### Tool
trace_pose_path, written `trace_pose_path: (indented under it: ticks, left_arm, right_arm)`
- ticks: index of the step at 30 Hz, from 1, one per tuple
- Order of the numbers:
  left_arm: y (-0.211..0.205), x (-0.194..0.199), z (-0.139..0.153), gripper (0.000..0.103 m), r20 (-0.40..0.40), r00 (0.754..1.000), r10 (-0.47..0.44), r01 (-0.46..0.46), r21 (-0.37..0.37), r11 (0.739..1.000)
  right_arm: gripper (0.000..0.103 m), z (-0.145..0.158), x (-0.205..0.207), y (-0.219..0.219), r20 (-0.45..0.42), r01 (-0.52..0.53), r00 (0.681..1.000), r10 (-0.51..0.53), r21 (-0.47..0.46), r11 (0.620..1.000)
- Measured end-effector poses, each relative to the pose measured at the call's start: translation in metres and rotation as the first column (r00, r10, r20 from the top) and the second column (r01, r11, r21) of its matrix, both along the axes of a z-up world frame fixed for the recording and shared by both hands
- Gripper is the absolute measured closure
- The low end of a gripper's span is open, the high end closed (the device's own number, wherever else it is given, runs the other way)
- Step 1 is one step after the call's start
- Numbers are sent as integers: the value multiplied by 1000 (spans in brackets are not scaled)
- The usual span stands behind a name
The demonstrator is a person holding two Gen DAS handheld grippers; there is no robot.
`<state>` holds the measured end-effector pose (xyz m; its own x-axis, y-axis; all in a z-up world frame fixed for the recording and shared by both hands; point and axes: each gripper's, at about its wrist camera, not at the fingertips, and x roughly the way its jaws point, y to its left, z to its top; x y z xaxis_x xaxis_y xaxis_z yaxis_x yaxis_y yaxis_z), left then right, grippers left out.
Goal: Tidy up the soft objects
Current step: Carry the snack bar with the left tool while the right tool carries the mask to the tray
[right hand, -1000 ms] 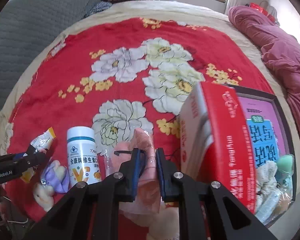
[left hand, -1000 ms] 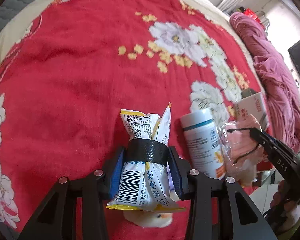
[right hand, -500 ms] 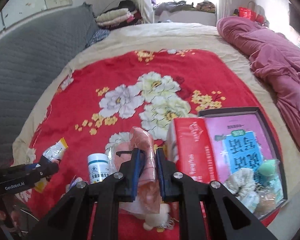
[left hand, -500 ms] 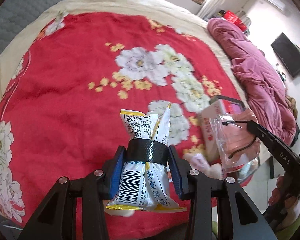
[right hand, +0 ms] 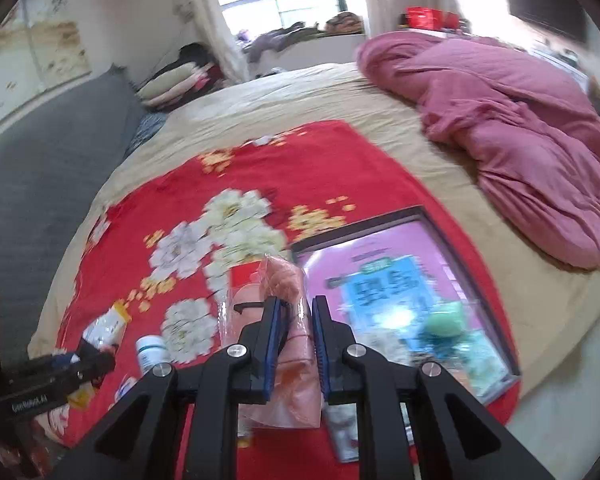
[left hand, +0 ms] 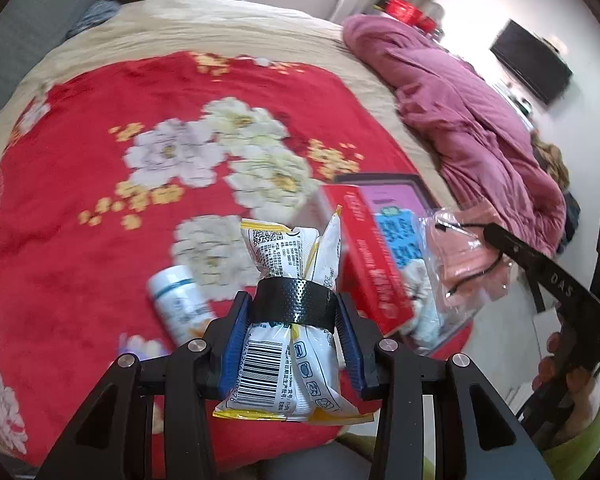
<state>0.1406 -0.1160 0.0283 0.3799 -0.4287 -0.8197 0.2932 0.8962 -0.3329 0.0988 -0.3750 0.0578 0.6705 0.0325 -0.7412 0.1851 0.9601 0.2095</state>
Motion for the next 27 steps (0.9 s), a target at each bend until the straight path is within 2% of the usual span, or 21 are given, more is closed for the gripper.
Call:
trace_pose_path:
  ticks: [11, 19, 27]
  left_arm:
    - [-101, -1, 8, 59, 8, 989, -147, 147, 23, 989]
    - [-169, 5, -12, 59, -23, 972, -233, 234, 69, 970]
    - [-207, 16, -33, 59, -49, 962, -270, 274, 100, 957]
  right_arm:
    - [86, -12, -24, -83, -1, 157, 988, -157, 51, 986]
    - [86, -32, -35, -127, -26, 234, 972, -233, 92, 968]
    - [86, -55, -31, -145, -58, 250, 968, -245, 119, 961]
